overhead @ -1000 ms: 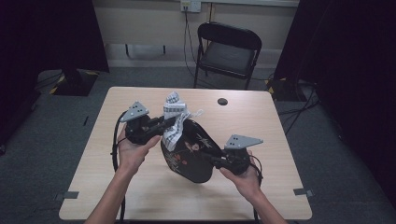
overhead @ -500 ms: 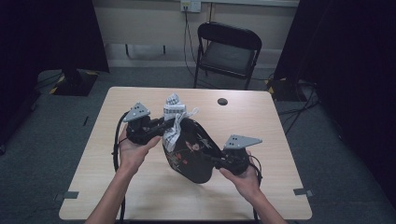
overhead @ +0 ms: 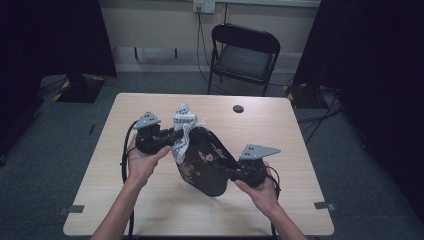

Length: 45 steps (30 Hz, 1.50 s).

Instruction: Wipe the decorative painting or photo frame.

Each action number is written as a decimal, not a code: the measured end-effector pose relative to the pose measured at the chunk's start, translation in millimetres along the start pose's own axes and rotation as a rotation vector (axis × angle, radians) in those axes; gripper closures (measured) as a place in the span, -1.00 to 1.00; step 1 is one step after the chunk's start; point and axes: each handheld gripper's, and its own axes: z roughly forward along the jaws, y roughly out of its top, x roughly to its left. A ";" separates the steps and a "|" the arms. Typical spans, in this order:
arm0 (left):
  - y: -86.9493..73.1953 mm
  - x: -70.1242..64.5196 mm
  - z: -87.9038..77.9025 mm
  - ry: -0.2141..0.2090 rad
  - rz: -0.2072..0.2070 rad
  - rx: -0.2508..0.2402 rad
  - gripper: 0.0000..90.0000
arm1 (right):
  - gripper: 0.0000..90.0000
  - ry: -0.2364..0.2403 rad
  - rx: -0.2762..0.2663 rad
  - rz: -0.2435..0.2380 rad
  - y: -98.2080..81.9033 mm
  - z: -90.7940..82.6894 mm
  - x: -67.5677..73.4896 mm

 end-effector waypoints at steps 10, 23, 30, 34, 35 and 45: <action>-0.8 -0.5 1.7 0.017 0.027 0.023 0.70 | 0.78 0.001 0.001 0.002 -0.4 -0.7 -0.7; 5.6 -5.6 -5.2 -0.027 -0.015 -0.026 0.71 | 0.79 0.005 0.001 0.004 -0.1 -0.2 -0.7; 4.1 -5.6 -3.7 -0.018 0.014 -0.009 0.71 | 0.78 -0.001 0.001 0.002 -0.3 -0.5 -0.3; -4.4 4.9 3.6 0.011 0.014 0.046 0.71 | 0.78 0.002 0.002 0.001 -0.2 -0.6 -1.0; -5.9 8.1 4.7 0.015 0.011 0.064 0.71 | 0.78 0.001 0.003 -0.003 0.0 -0.7 -1.2; 1.8 -4.2 -1.6 -0.017 0.022 0.018 0.71 | 0.79 -0.009 -0.001 0.002 -0.3 -2.2 -1.7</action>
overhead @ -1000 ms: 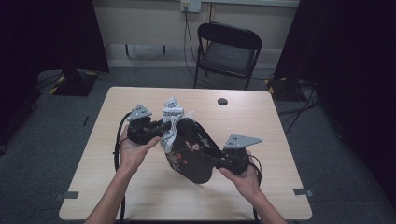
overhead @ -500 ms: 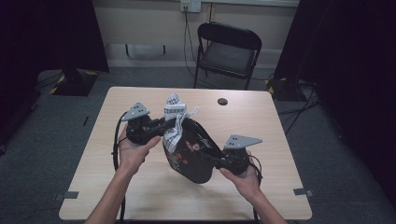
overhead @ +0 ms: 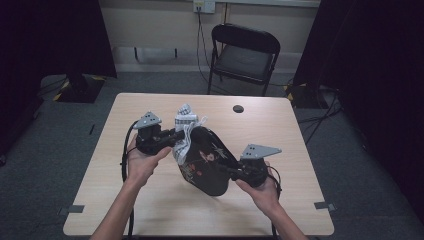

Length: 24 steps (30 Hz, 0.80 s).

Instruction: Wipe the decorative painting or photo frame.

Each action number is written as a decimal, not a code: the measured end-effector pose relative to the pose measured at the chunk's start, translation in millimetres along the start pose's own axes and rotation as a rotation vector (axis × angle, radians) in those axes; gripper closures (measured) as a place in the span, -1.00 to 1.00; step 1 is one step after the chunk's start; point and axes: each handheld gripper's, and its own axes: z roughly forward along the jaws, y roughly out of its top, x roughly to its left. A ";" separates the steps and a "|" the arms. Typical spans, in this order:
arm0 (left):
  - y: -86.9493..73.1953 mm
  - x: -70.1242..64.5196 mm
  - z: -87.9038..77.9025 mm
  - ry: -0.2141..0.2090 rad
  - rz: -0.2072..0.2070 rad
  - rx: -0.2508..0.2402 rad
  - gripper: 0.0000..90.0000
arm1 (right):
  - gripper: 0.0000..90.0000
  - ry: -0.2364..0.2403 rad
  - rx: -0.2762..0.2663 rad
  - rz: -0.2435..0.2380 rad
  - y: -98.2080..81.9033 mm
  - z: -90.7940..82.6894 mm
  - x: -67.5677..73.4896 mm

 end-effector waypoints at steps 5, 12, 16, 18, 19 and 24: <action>-4.3 3.0 4.9 0.021 0.020 0.033 0.71 | 0.79 -0.011 -0.001 0.002 -0.3 -1.1 -1.1; -18.5 21.2 14.7 0.066 -0.006 0.091 0.72 | 0.79 -0.026 -0.004 0.007 -0.7 -3.1 -3.9; -23.0 27.9 16.4 0.068 -0.031 0.104 0.71 | 0.79 -0.026 -0.004 0.004 -0.7 -3.2 -3.6; -21.7 25.8 15.8 0.064 -0.031 0.095 0.71 | 0.79 -0.024 -0.002 0.004 -0.7 -3.3 -3.8; -19.7 24.1 14.6 0.054 -0.034 0.086 0.71 | 0.79 -0.023 -0.003 0.004 -0.7 -3.4 -3.9; -8.8 10.5 9.6 -0.005 -0.017 0.031 0.71 | 0.79 -0.024 -0.010 0.004 -1.3 -3.1 -3.6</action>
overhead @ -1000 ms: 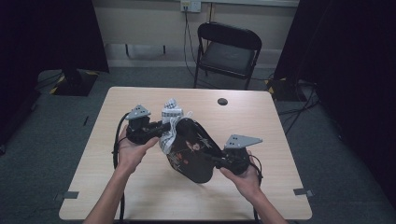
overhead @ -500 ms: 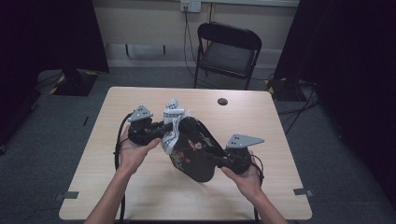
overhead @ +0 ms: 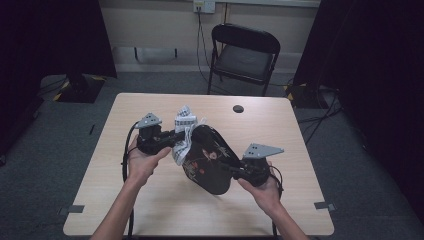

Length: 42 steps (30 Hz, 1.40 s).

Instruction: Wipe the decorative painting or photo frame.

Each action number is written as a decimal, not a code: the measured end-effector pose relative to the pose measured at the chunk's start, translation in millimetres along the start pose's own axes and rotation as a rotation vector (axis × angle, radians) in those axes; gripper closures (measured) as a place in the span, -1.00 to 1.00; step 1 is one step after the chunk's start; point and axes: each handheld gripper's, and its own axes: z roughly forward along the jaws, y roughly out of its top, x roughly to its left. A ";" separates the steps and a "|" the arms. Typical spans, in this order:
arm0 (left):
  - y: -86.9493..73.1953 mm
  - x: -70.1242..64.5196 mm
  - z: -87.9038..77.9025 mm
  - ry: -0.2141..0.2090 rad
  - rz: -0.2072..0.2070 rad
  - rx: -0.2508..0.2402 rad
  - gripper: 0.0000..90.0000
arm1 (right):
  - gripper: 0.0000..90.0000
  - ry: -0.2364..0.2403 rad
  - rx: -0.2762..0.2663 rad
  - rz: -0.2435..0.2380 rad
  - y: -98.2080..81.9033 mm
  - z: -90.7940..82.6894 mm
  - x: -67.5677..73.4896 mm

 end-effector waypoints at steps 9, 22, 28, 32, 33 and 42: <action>-8.2 11.9 5.0 0.056 -0.001 0.060 0.71 | 0.78 0.000 0.006 -0.007 0.4 -0.2 0.0; 0.6 -3.6 1.9 0.052 0.037 0.026 0.71 | 0.79 0.004 0.005 -0.004 0.2 -0.3 -0.5; -13.0 15.9 8.9 0.098 0.005 0.083 0.71 | 0.79 0.001 0.005 -0.002 0.4 -0.2 -0.1; -18.7 20.5 13.4 0.127 -0.004 0.110 0.71 | 0.79 0.002 0.006 -0.003 0.6 -0.1 -0.2; -17.6 19.3 12.9 0.122 -0.005 0.103 0.71 | 0.79 0.002 0.007 -0.003 0.6 -0.2 -0.4; 1.3 -6.0 1.4 0.050 0.040 0.018 0.71 | 0.79 0.003 0.004 -0.004 0.1 -0.3 -0.2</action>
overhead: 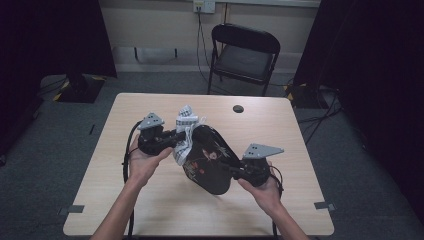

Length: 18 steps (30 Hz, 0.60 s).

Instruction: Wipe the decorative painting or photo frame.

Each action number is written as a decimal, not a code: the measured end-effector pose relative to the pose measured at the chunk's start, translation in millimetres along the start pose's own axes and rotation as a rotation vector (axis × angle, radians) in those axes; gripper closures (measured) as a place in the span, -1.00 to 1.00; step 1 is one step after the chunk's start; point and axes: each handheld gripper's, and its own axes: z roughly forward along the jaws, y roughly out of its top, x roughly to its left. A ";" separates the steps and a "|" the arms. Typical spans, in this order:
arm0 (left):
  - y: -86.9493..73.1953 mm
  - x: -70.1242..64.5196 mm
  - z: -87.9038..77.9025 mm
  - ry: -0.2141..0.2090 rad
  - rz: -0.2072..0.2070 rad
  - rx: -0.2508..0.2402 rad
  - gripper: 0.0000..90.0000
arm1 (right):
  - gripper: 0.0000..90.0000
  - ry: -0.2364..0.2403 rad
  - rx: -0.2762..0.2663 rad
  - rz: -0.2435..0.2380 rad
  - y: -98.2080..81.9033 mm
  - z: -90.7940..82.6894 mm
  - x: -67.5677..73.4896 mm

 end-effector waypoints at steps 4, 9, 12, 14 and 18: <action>-7.6 9.5 5.2 0.038 -0.003 0.040 0.71 | 0.78 -0.004 0.001 -0.001 0.0 -0.2 0.2; -16.7 22.4 10.0 0.052 -0.041 0.076 0.71 | 0.78 -0.002 0.000 0.000 0.2 0.1 0.0; -12.9 16.5 7.0 0.046 -0.043 0.043 0.71 | 0.79 -0.001 0.000 0.001 0.2 0.1 -0.3; -6.9 9.5 3.4 0.023 -0.017 0.018 0.71 | 0.79 -0.002 -0.001 0.000 0.0 -0.1 -0.2; -3.4 3.0 1.8 0.017 0.017 0.004 0.71 | 0.78 -0.004 -0.001 -0.005 -0.3 -0.3 0.1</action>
